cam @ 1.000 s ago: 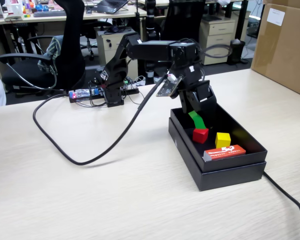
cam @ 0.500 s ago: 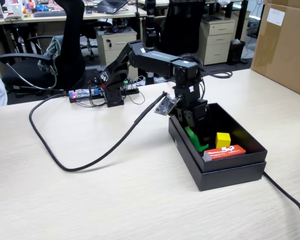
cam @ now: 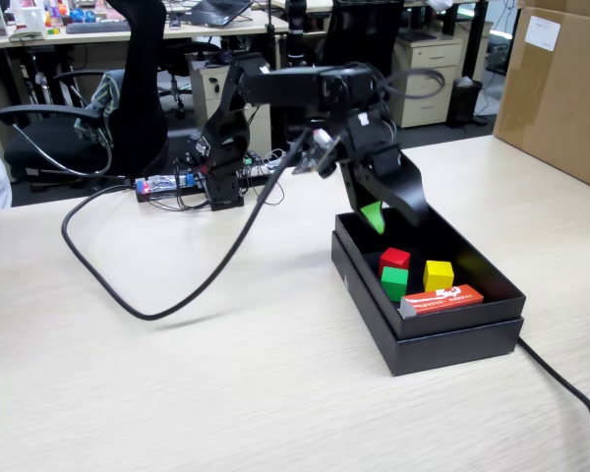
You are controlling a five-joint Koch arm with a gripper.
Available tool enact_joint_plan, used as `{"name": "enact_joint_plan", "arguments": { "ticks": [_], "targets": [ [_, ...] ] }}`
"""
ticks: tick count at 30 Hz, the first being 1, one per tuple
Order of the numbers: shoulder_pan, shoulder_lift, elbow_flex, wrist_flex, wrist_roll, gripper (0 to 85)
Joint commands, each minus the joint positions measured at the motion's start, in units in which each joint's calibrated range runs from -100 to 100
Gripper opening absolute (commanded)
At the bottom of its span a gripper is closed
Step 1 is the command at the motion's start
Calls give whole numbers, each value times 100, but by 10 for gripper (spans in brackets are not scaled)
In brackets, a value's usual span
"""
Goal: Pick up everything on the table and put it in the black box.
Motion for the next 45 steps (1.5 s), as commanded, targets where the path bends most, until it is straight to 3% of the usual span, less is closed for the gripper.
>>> {"name": "enact_joint_plan", "arguments": {
  "ticks": [1,6,13,24,34,45],
  "targets": [
    [-137,-1768,-120,110,0,456],
    [-484,-3569,-1244,317,-39,455],
    [-982,-6484,-4282,1267,-78,484],
    [-1114,-8755,-7745,3004,-210,505],
    [-1187,-9387,-9540,4049,-269,516],
    [-1309,-9398,-11417,5570,-635,523]
  ]
}}
